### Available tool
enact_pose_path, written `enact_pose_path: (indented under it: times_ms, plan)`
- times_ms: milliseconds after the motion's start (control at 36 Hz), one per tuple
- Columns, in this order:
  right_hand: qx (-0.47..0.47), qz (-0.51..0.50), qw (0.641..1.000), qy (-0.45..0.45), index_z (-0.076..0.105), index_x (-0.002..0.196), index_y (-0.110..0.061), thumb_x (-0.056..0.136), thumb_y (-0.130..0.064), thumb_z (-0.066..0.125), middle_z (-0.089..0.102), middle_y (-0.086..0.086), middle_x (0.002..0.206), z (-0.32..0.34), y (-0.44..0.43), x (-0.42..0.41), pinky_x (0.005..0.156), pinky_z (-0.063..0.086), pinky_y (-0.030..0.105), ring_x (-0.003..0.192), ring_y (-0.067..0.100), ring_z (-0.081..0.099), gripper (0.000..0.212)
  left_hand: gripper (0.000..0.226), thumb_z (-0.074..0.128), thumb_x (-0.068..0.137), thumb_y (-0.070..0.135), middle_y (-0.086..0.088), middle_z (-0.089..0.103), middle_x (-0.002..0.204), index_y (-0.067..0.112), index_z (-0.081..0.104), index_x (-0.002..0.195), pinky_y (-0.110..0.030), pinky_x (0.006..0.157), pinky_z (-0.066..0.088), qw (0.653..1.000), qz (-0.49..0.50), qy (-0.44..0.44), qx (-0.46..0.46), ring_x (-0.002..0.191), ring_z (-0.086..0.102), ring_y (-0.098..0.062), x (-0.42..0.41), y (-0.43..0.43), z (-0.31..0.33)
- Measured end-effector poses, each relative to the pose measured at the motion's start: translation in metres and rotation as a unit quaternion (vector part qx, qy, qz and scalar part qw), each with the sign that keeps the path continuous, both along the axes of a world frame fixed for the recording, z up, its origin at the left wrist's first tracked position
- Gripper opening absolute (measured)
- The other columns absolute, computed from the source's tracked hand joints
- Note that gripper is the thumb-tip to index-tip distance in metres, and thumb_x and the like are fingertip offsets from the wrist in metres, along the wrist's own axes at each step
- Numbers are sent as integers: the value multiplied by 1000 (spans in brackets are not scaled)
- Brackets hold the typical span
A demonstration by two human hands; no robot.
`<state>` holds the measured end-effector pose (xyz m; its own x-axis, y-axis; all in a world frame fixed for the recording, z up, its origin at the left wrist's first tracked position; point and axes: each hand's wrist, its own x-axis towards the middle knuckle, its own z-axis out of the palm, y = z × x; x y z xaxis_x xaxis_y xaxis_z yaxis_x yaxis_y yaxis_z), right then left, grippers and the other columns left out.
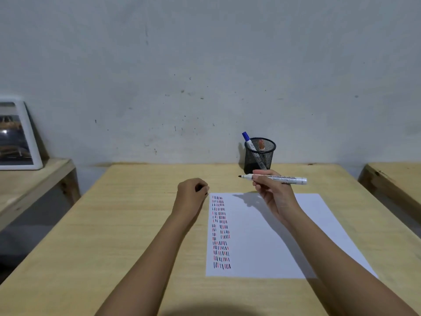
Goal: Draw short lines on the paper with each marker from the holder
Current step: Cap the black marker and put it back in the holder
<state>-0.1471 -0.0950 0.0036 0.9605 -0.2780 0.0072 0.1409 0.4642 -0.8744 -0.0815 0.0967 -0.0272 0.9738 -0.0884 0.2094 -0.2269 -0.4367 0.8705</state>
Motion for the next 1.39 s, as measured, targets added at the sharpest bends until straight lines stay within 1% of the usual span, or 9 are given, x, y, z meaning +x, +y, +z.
enact_pose_path:
  times_ms: [56,139,194,306,417,528,806,1083,1389]
  plan:
    - [-2,2,1000,-9,65,83,-2,80,9,60,67,4,63,0,1,1,54,50,10,54,7,60,12,8,64,83,4,-10,67,80,2,69,77,-23,66,55,988,24,49,-147,75,62,-19,-5,-4,7]
    - [-10,11,1000,-23,65,83,-2,81,8,60,66,1,61,1,3,0,55,50,11,55,6,59,12,3,70,81,10,-5,70,86,7,71,81,-35,79,57,938,13,133,-321,87,68,-18,-11,-11,15]
    - [-18,16,999,-32,64,83,-3,81,8,60,65,-1,58,2,6,-1,55,50,11,54,6,59,12,3,70,81,9,-3,72,85,7,70,84,-23,74,58,902,-1,169,-397,84,70,-13,-17,-16,21]
    - [-37,24,998,-49,65,81,-4,80,9,60,65,1,60,4,10,-5,57,51,12,55,7,59,14,3,67,81,3,-1,75,71,5,68,80,-15,69,57,821,-23,227,-524,72,72,-9,-29,-28,29]
    - [-63,26,996,-54,66,79,-6,79,9,62,66,1,62,5,11,-7,57,51,12,56,7,60,15,4,66,82,3,-5,73,74,1,67,85,-16,72,58,795,-34,237,-558,75,71,-11,-35,-37,32]
    - [-66,21,996,-58,66,80,-5,79,8,63,66,4,64,5,10,-9,58,51,12,56,8,60,13,3,65,82,3,-2,74,71,2,68,84,-17,77,57,801,-54,232,-549,72,71,-9,-38,-42,35]
    - [-75,36,995,-52,65,81,-5,80,8,62,66,1,62,4,6,-12,57,50,12,56,7,59,14,5,66,80,1,-1,75,69,4,70,83,-12,65,55,844,-105,224,-477,68,72,-8,-43,-42,39]
    - [-70,44,995,-55,64,81,-3,79,9,61,65,-1,59,0,8,-13,56,49,12,53,7,57,12,7,70,77,4,-2,75,74,5,72,83,-13,67,54,873,-113,202,-429,71,71,-9,-48,-40,36]
    - [-40,75,995,-54,64,87,-5,83,6,58,68,-2,65,2,12,-17,64,53,13,62,6,63,13,5,75,74,9,-4,76,78,12,75,78,-29,90,53,904,-89,135,-396,83,71,-17,-48,-39,35]
